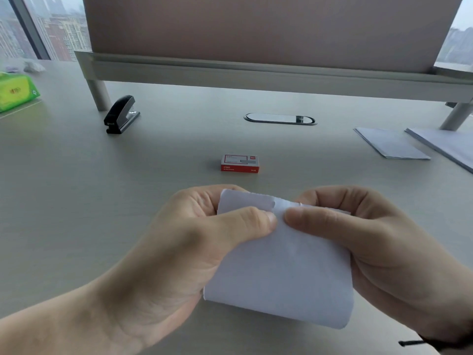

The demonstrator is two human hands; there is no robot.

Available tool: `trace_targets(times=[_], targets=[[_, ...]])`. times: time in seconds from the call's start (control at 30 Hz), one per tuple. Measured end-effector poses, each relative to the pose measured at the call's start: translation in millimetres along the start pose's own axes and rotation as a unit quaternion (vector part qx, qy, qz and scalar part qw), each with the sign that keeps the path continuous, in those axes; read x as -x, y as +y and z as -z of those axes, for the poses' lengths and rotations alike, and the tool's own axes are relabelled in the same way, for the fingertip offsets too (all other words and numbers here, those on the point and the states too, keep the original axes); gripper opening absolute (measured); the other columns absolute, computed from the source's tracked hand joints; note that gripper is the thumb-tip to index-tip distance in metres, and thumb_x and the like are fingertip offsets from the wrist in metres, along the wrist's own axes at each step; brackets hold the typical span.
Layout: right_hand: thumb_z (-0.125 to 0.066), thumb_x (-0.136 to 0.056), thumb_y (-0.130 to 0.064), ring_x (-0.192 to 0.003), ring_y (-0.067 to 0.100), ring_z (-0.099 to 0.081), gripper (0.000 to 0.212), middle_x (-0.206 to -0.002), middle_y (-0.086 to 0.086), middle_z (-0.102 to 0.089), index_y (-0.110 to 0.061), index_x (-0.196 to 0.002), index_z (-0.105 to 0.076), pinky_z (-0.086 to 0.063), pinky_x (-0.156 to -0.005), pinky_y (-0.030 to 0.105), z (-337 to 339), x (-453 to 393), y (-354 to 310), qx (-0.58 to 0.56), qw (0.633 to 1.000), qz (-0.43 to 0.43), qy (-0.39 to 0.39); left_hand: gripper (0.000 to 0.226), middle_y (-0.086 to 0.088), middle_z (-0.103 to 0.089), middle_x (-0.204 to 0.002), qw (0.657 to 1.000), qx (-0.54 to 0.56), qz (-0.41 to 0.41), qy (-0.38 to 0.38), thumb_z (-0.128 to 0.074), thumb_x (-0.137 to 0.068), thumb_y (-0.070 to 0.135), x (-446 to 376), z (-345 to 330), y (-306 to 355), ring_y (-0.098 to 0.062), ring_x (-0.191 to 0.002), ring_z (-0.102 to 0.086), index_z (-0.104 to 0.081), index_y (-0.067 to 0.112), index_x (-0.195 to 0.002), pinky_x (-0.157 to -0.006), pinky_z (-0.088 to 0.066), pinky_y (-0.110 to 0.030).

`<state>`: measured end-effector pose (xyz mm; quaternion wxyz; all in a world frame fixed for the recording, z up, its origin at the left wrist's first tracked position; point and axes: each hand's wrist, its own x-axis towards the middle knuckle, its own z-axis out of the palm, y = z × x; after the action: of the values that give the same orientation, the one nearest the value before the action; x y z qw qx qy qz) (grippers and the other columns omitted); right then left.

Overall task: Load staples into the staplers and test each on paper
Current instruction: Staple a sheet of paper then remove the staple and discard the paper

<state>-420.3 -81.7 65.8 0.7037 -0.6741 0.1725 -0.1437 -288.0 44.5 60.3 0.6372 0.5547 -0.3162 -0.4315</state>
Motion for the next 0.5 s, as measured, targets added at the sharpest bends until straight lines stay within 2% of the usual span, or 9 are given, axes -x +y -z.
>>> trace_targets(times=[0.13, 0.23, 0.33, 0.4, 0.47, 0.5], targets=[[-0.076, -0.068, -0.028, -0.054, 0.018, -0.053, 0.020, -0.062, 0.009, -0.062, -0.011, -0.062, -0.067, -0.037, -0.048, 0.023, 3.8, -1.0, 1.6, 0.012, 1.000, 0.009, -0.010, 0.018, -0.026, -0.062, -0.071, 1.000, -0.021, -0.015, 0.004, -0.073, -0.060, 0.016, 0.0, 2.7, -1.8, -0.024, -0.058, -0.059, -0.064, 0.002, -0.067, -0.047, -0.043, -0.025], [-0.076, -0.065, -0.031, -0.059, 0.022, -0.053, 0.021, -0.065, 0.010, -0.060, -0.013, -0.063, -0.065, -0.036, -0.052, 0.029, 9.0, -2.1, 1.0, 0.026, 0.999, 0.019, -0.018, 0.011, -0.012, -0.060, -0.063, 0.998, -0.030, -0.048, 0.006, -0.071, -0.064, 0.016, 0.4, 2.4, -0.4, -0.020, -0.053, -0.056, -0.065, 0.007, -0.063, -0.045, -0.042, -0.022], [-0.083, -0.062, -0.028, -0.063, 0.024, -0.056, 0.024, -0.070, 0.012, -0.062, -0.012, -0.067, -0.066, -0.038, -0.055, 0.028, 15.0, -2.9, -5.2, 0.029, 0.999, 0.032, -0.014, 0.011, -0.010, -0.063, -0.064, 0.994, -0.058, -0.093, 0.006, -0.070, -0.069, 0.018, 0.1, 4.9, 0.4, -0.018, -0.054, -0.057, -0.068, 0.008, -0.064, -0.045, -0.043, -0.023], [-0.084, -0.066, -0.023, -0.057, 0.017, -0.059, 0.020, -0.066, 0.008, -0.065, -0.012, -0.067, -0.067, -0.041, -0.050, 0.021, 16.8, -2.3, -10.3, 0.026, 0.999, 0.046, -0.006, 0.018, -0.017, -0.065, -0.069, 0.986, -0.097, -0.139, -0.008, -0.071, -0.072, 0.019, -0.4, 5.9, 0.4, -0.021, -0.060, -0.058, -0.068, 0.002, -0.072, -0.052, -0.043, -0.026], [-0.077, -0.069, -0.015, -0.044, 0.009, -0.051, 0.012, -0.056, 0.001, -0.060, -0.013, -0.062, -0.068, -0.035, -0.043, 0.016, 16.9, -0.8, -15.8, 0.024, 0.998, 0.052, 0.014, 0.011, -0.019, -0.070, -0.074, 0.980, -0.112, -0.164, -0.026, -0.069, -0.077, 0.014, -0.8, 5.0, 3.3, -0.022, -0.065, -0.063, -0.072, 0.003, -0.077, -0.056, -0.046, -0.027], [-0.075, -0.070, -0.014, -0.039, 0.007, -0.044, 0.012, -0.053, -0.002, -0.057, -0.014, -0.060, -0.068, -0.029, -0.041, 0.016, 17.3, -1.6, -17.1, 0.028, 0.998, 0.052, 0.018, 0.009, -0.014, -0.074, -0.076, 0.978, -0.113, -0.170, -0.035, -0.067, -0.078, 0.011, -2.4, 6.3, 5.1, -0.021, -0.068, -0.068, -0.075, 0.006, -0.079, -0.057, -0.050, -0.027]])
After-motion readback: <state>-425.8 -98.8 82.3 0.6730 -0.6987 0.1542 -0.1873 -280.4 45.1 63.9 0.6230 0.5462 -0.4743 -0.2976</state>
